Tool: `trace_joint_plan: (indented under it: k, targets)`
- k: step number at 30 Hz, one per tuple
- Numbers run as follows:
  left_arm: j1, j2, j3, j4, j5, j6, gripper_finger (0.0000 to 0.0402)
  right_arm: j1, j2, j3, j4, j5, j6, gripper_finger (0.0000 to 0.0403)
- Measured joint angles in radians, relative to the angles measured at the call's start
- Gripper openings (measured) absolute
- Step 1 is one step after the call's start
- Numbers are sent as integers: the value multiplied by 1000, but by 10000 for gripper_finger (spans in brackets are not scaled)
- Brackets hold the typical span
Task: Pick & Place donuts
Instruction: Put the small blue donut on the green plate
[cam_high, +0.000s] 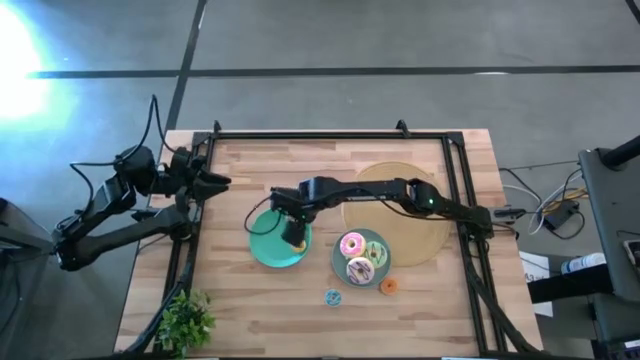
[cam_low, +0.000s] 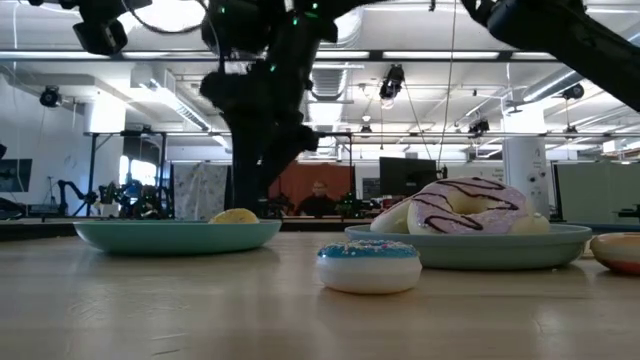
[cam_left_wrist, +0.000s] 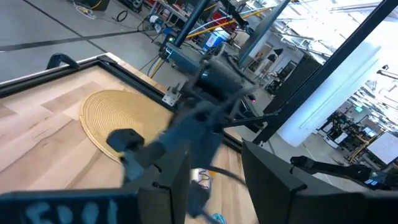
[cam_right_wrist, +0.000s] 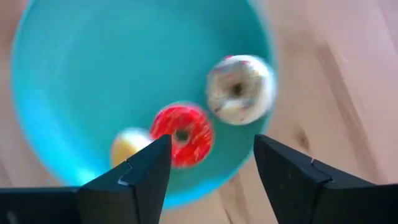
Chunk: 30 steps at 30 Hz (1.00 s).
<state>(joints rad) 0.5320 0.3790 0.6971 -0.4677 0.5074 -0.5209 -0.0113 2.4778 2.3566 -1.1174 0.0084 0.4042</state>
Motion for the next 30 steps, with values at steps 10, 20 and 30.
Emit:
trace_joint_plan:
  k: [10, 20, 30]
  targets:
    - [0, 0, -23, -28, 0, -30, 119, 169, -35, -7, -168, -8, -350, 190]
    - [0, 0, -75, -34, 4, -48, 119, 305, -37, -10, -178, 40, -170, 180]
    - [0, 0, -76, -34, 34, -13, 119, 469, -48, -11, -193, 297, 34, 180]
